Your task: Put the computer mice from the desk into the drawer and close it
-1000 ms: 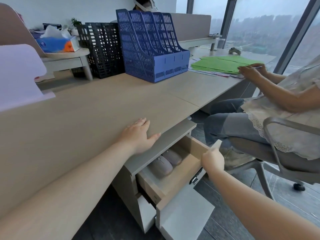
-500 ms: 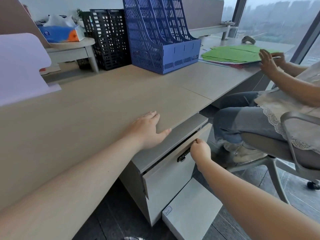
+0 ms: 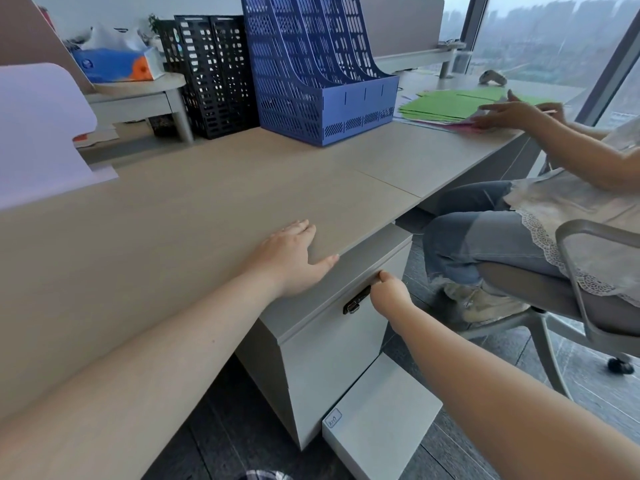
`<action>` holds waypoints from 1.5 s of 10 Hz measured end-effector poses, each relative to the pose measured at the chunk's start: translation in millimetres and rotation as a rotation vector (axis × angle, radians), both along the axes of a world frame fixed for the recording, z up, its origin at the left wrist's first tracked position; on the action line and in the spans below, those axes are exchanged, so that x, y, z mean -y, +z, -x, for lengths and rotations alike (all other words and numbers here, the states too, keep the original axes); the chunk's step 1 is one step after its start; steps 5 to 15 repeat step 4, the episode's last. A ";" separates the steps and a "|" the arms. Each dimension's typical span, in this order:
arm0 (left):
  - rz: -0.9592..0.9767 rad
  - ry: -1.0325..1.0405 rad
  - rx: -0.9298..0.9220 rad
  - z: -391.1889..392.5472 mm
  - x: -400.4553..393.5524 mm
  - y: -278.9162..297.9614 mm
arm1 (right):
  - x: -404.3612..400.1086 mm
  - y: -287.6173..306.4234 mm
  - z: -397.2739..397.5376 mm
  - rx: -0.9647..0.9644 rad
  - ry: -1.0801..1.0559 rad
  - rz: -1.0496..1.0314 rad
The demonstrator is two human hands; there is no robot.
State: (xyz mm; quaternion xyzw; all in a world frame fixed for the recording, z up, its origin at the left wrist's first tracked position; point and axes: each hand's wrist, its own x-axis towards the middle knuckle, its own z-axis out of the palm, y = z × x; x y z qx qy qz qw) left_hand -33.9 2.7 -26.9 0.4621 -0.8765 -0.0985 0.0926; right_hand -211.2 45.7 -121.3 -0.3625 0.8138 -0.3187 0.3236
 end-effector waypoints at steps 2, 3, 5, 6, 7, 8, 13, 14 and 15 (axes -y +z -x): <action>-0.008 0.006 0.002 -1.4 -1.9 1.1 | -12.1 3.7 2.0 -0.098 0.102 -0.051; -0.015 0.011 -0.008 1.1 -4.2 1.0 | -16.4 10.6 0.7 -0.104 0.124 -0.066; 0.007 0.017 -0.009 -1.5 -4.8 0.7 | -29.6 10.0 1.0 -0.113 0.158 -0.108; 0.007 0.017 -0.009 -1.5 -4.8 0.7 | -29.6 10.0 1.0 -0.113 0.158 -0.108; 0.007 0.017 -0.009 -1.5 -4.8 0.7 | -29.6 10.0 1.0 -0.113 0.158 -0.108; 0.007 0.017 -0.009 -1.5 -4.8 0.7 | -29.6 10.0 1.0 -0.113 0.158 -0.108; 0.007 0.017 -0.009 -1.5 -4.8 0.7 | -29.6 10.0 1.0 -0.113 0.158 -0.108; 0.007 0.017 -0.009 -1.5 -4.8 0.7 | -29.6 10.0 1.0 -0.113 0.158 -0.108; 0.007 0.017 -0.009 -1.5 -4.8 0.7 | -29.6 10.0 1.0 -0.113 0.158 -0.108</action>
